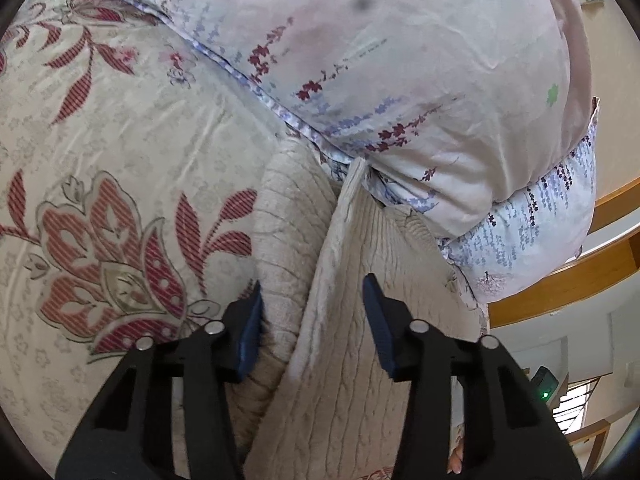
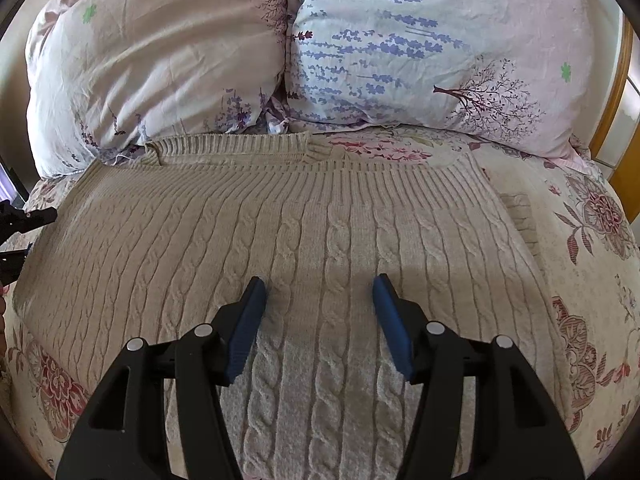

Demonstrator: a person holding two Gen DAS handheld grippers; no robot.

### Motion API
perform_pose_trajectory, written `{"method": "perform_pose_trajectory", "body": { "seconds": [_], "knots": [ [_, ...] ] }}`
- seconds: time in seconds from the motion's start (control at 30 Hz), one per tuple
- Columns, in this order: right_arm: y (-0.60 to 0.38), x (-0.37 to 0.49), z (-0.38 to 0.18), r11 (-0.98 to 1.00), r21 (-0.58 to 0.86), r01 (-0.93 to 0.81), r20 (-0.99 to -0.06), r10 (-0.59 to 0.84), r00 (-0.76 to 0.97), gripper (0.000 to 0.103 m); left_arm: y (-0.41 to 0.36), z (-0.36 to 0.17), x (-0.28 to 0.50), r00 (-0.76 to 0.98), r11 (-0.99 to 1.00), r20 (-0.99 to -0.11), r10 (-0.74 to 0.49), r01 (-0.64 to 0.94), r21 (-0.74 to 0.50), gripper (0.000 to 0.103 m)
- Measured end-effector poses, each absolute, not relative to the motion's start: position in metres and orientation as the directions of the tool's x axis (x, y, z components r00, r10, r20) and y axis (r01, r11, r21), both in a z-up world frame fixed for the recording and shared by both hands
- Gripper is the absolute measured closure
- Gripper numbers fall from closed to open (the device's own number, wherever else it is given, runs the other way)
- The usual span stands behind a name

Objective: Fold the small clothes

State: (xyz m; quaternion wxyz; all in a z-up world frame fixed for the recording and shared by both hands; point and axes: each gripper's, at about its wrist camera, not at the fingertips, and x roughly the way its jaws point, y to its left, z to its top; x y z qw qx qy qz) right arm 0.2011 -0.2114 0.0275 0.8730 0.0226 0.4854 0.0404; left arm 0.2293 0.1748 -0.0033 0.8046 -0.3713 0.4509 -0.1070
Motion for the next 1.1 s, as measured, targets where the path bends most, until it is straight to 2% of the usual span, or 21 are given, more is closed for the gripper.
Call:
{"method": "perform_pose_trajectory", "body": {
  "seconds": [0.13,0.33,0.73,1.1],
  "knots": [
    [-0.211,0.201,0.028,0.996,0.079,-0.048,-0.846,0.092,0.525,0.044,0.172,-0.008,0.232,0.556,0.686,-0.643,-0.526,-0.169,-0.707,0.074],
    [-0.211,0.201,0.028,0.995,0.086,-0.045,-0.848,0.097,0.521,0.044,0.174,-0.004,0.229,0.576,0.617,-0.579,-0.578,-0.157,-0.772,0.084],
    [-0.245,0.195,0.044,0.982,0.19,-0.012,-0.829,0.167,0.534,0.045,0.102,0.064,0.224,0.601,0.509,-0.363,-0.712,0.085,-0.857,0.087],
    [-0.323,0.174,0.066,0.963,0.252,0.095,-0.766,0.138,0.628,0.045,-0.006,0.087,0.244,0.51,0.432,-0.293,-0.809,0.178,-0.884,0.088]
  ]
}}
